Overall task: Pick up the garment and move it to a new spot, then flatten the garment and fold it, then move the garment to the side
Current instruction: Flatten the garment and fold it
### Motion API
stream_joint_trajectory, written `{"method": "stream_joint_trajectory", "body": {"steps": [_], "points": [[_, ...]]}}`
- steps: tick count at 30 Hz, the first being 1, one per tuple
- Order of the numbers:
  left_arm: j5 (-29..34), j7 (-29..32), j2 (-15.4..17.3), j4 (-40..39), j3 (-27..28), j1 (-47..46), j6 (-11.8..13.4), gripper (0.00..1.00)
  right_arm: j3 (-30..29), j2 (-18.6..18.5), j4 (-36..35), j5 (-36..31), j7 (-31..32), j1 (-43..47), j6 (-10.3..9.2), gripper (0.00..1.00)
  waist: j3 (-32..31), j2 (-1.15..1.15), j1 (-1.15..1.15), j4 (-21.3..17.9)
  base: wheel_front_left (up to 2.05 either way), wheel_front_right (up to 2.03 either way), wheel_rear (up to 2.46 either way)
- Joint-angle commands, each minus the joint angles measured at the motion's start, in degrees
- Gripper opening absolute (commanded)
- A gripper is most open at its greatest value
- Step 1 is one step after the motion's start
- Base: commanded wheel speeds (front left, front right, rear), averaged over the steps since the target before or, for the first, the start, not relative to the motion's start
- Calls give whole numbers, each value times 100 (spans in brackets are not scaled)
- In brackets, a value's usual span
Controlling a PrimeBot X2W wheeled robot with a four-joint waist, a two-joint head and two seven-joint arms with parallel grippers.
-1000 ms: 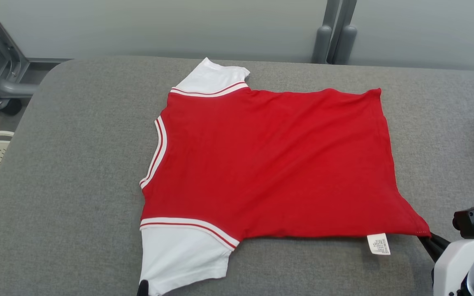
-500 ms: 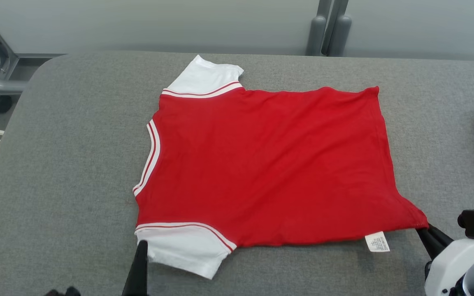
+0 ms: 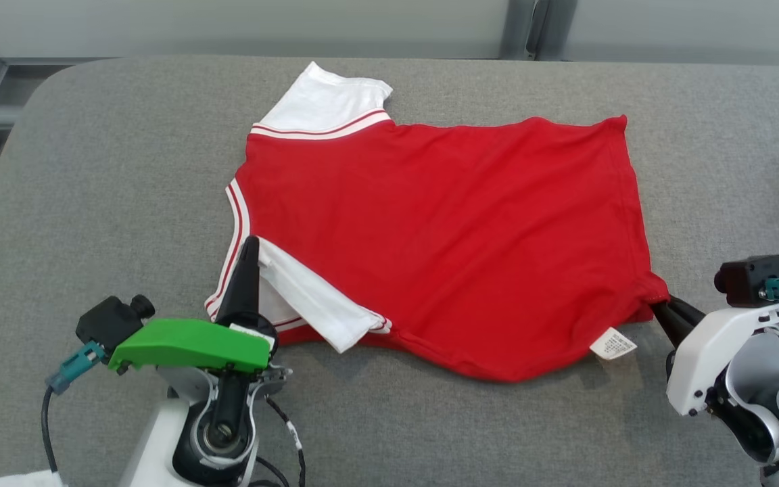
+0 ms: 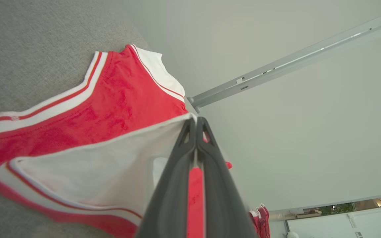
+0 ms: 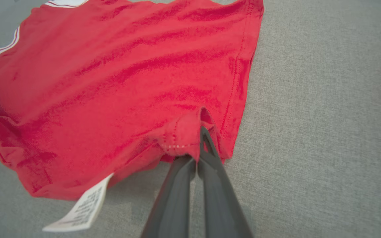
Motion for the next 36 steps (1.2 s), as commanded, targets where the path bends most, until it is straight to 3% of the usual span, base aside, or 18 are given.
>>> {"method": "stream_joint_trajectory", "body": {"steps": [1,19,36], "points": [[-67,16,-21,247,44,-316,-83,0,93,-56,127,46,-22,-250,-6,0,184,0,0,-102,0,0,0],[276,-333,42,1901,110,-1687,-380,0,315,-34,1094,-124,-402,-1138,-6,0,536,0,0,-242,0,0,0],[289,-501,68,2544,186,-2016,-563,0,514,-9,1273,-234,-515,-1417,-6,0,593,0,0,-265,0,0,0]]}}
